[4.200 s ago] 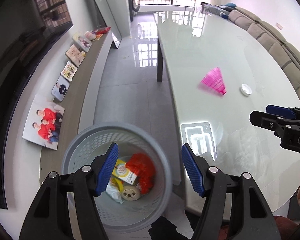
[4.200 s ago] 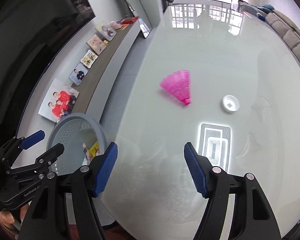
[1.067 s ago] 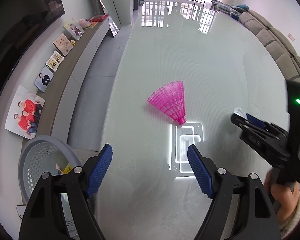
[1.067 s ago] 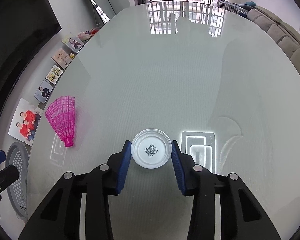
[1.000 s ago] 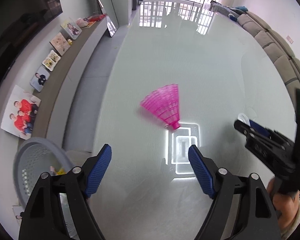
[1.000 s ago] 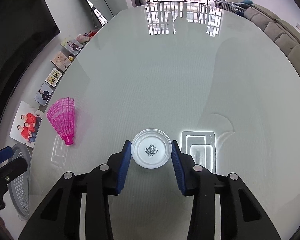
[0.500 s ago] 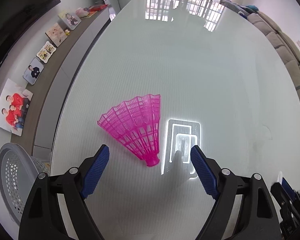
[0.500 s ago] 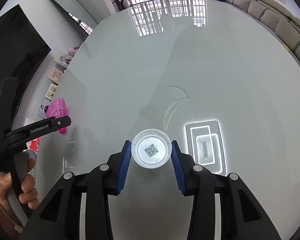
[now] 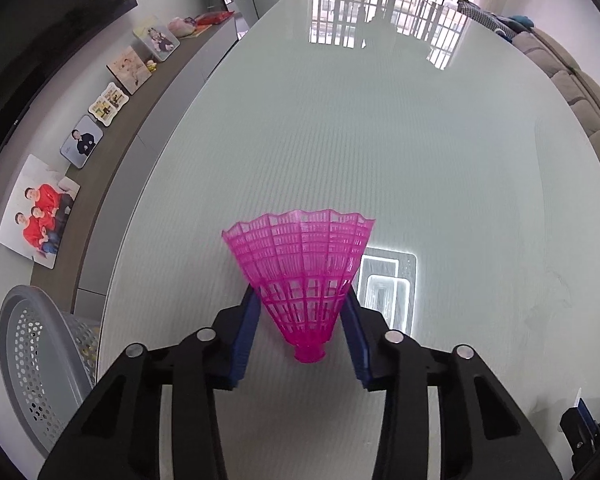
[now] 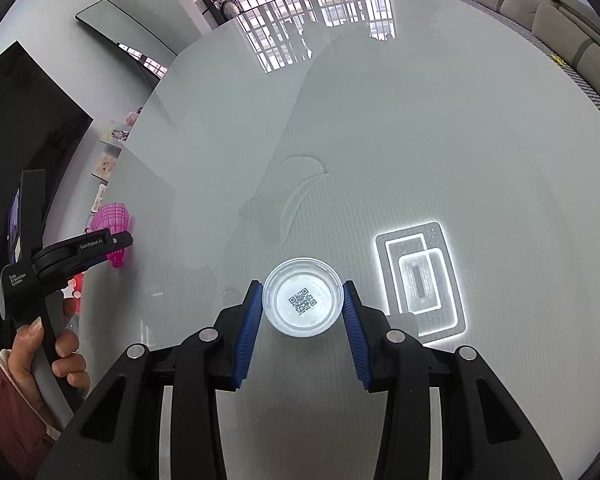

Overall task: Collect trash
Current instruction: 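Grasp the white cap with the right tool while the left tool grasps the pink shuttlecock, then carry the white cap and pink shuttlecock over the wastebasket and release both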

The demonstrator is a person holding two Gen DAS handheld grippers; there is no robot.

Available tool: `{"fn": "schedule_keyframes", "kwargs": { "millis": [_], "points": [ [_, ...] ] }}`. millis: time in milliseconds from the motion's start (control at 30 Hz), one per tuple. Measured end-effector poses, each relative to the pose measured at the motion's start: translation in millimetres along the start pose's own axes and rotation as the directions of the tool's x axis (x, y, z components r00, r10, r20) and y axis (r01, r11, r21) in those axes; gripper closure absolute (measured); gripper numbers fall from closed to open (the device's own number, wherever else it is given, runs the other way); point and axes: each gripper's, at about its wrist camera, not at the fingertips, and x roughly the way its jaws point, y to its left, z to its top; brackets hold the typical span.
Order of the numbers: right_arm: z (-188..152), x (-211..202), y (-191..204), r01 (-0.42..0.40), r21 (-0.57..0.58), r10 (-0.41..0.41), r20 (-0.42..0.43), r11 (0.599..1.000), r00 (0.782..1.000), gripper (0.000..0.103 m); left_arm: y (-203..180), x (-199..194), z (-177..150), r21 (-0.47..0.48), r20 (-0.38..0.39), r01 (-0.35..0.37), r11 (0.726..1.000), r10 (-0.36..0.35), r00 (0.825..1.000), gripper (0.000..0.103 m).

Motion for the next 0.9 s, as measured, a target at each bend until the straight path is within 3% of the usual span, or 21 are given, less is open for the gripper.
{"fn": "schedule_keyframes", "kwargs": {
  "millis": [233, 467, 667, 900],
  "points": [
    [-2, -8, 16, -0.01, -0.039, 0.01, -0.001, 0.999, 1.0, 0.064, 14, -16, -6, 0.007, 0.001, 0.008, 1.0, -0.008, 1.0, 0.068],
    [-4, -22, 56, -0.023, -0.113, 0.024, 0.01, 0.993, 1.0, 0.064, 38, -73, -22, 0.086, 0.078, 0.007, 0.996, -0.014, 0.997, 0.068],
    [-11, -33, 125, -0.046, -0.219, 0.05, 0.01, 0.975, 0.999, 0.064, 85, -123, -39, 0.095, 0.131, 0.033, 0.995, -0.045, 0.99, 0.068],
    [-35, -39, 214, -0.098, -0.333, 0.103, -0.004, 0.938, 0.995, 0.064, 161, -148, -62, 0.07, 0.13, 0.019, 0.997, -0.028, 0.991, 0.068]
  ]
}}
